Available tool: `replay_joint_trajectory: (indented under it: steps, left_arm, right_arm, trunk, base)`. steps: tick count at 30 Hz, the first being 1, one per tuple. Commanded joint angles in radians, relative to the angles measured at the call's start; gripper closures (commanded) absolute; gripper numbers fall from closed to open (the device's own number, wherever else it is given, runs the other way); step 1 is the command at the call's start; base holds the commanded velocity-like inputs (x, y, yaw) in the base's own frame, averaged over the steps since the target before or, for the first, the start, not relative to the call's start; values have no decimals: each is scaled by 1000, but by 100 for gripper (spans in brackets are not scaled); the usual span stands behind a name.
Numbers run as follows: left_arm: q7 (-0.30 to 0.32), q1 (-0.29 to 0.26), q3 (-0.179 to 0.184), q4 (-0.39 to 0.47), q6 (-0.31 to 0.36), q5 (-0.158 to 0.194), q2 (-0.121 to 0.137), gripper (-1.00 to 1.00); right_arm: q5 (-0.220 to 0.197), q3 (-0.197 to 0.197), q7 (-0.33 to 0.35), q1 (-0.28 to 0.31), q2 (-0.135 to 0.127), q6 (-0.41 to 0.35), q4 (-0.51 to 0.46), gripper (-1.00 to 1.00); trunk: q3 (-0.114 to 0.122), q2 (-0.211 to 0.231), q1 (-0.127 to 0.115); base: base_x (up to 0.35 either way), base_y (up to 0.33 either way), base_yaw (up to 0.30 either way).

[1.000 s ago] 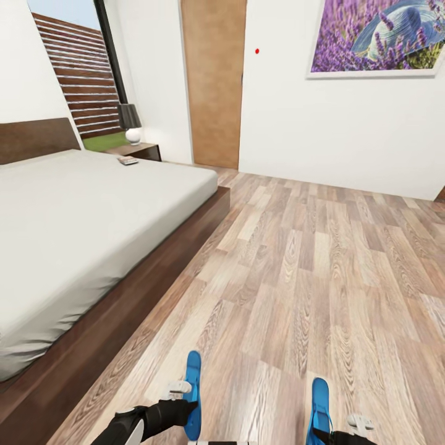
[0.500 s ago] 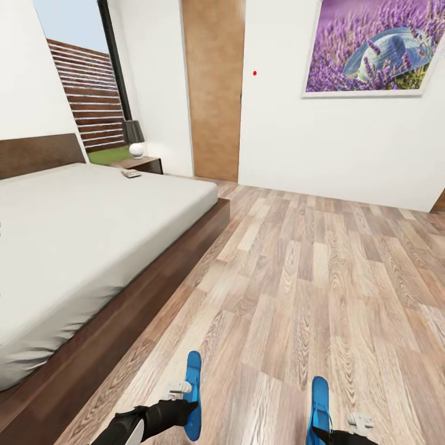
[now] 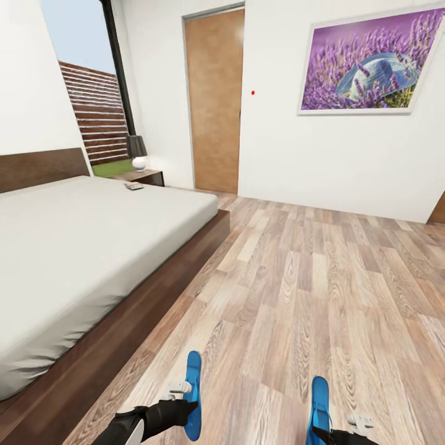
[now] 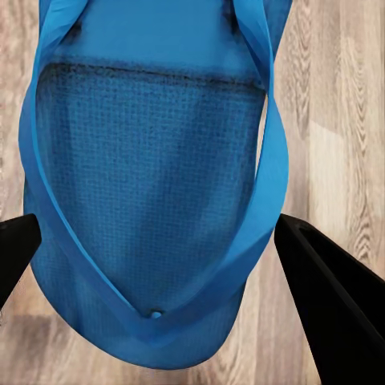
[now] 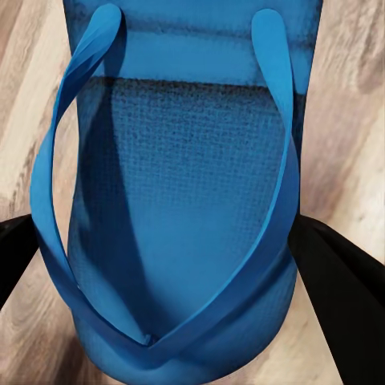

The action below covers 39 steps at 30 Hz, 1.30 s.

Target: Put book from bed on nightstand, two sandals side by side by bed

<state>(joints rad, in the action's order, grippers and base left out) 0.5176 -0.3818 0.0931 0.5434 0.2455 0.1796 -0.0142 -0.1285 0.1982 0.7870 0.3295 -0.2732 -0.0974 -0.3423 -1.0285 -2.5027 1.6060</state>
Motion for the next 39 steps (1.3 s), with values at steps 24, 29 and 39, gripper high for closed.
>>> replay_joint_trajectory:
  steps: [24, 29, 39]
  left_arm:
    - [-2, 0, 2, 1, 9, 9, 0, 100]
    - [-2, 0, 2, 1, 9, 9, 0, 100]
    - [-2, 0, 2, 1, 9, 9, 0, 100]
  right_arm:
    - [-8, 3, 5, 0, -1, -10, 0, 100]
    - [-8, 3, 2, 0, 0, -10, 0, 100]
    - [-8, 3, 2, 0, 0, -10, 0, 100]
  trunk:
    - [84, 80, -48]
    - [100, 115, -67]
    - [128, 178, -102]
  base:
    - [0, 0, 0]
    - [0, 0, 0]
    - [0, 0, 0]
